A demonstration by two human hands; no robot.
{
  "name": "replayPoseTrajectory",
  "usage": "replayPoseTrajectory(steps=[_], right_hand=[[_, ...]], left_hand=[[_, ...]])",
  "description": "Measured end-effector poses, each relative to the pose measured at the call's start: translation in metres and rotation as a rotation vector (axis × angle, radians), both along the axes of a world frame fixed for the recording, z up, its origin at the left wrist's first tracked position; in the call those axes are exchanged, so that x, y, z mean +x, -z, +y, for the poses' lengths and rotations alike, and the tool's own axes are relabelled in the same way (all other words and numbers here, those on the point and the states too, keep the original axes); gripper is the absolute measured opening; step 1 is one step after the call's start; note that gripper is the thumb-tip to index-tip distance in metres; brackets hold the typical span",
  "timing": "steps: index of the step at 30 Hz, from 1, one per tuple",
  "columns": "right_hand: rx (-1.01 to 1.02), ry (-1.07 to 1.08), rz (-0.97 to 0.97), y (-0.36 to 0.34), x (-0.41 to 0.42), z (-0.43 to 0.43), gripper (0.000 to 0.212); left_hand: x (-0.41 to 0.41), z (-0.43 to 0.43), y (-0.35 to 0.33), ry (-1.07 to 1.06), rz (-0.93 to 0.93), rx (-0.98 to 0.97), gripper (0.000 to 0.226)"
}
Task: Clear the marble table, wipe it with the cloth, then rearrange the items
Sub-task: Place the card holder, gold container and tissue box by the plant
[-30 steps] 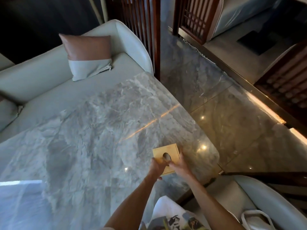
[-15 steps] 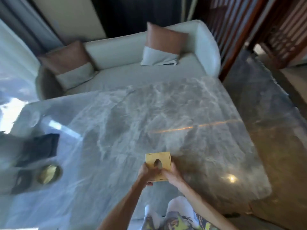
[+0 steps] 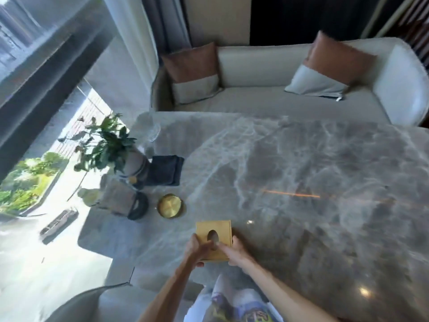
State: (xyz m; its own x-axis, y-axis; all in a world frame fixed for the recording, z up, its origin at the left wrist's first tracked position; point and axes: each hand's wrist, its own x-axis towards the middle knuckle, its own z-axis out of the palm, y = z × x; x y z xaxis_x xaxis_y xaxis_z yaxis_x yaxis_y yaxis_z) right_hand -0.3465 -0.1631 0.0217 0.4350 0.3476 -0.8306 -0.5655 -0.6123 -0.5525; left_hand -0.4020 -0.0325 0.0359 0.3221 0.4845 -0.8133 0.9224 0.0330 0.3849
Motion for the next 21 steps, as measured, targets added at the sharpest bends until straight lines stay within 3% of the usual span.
replayPoseTrajectory(steps=[9, 14, 17, 19, 21], right_hand=[[0.011, -0.002, 0.011, -0.005, -0.07, 0.168, 0.057], [0.014, 0.005, 0.031, 0.001, -0.082, 0.21, 0.061], [0.009, 0.02, 0.053, -0.003, -0.086, 0.226, 0.048], [0.007, 0.038, 0.049, -0.001, -0.088, 0.236, 0.042], [0.01, 0.055, 0.072, -0.001, -0.088, 0.245, 0.05]], left_hand=[[-0.071, 0.164, 0.001, -0.018, 0.003, 0.047, 0.058], [-0.079, 0.208, 0.001, 0.049, -0.006, 0.012, 0.056], [-0.08, 0.227, 0.002, 0.09, 0.002, 0.008, 0.049], [-0.08, 0.236, 0.003, 0.09, 0.006, -0.019, 0.055], [-0.08, 0.244, 0.005, 0.081, 0.001, -0.043, 0.063]])
